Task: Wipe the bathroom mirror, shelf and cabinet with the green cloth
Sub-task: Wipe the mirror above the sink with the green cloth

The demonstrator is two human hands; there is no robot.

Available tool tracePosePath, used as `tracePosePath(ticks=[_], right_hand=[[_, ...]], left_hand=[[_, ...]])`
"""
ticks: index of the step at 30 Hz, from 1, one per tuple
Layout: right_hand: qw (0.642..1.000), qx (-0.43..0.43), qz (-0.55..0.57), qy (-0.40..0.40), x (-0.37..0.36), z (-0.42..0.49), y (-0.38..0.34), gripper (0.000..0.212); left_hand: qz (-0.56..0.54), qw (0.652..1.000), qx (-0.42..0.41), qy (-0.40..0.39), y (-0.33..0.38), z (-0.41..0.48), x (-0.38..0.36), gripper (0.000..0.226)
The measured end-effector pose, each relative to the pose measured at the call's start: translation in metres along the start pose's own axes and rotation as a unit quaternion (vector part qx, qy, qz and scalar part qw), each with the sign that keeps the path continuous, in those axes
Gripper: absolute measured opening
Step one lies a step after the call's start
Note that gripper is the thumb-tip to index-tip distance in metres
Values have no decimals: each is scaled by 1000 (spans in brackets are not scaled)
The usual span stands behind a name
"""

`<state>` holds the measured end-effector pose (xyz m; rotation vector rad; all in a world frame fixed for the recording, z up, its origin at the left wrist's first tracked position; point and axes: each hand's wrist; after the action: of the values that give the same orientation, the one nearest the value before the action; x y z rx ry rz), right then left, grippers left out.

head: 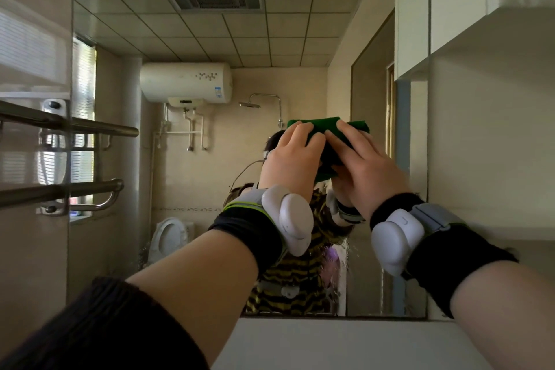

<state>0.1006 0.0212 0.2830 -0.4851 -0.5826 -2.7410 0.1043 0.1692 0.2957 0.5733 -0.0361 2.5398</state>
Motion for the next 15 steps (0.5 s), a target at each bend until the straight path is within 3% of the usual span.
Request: tracePosePath(ticks=[15], right_hand=[[999,-30,21,11,-4,-27,-3,60]], left_hand=[[-10,1000,-7,-2,12,-19,-12,33]])
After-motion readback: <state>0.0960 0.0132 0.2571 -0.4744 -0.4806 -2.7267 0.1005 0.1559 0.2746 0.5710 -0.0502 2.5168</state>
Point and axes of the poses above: each hand's wrist, its own z-axis towards the middle knuckle, its own x-axis out of the back of the hand, y = z × x, and after that the axes turned 11 degrees about x, right-handed
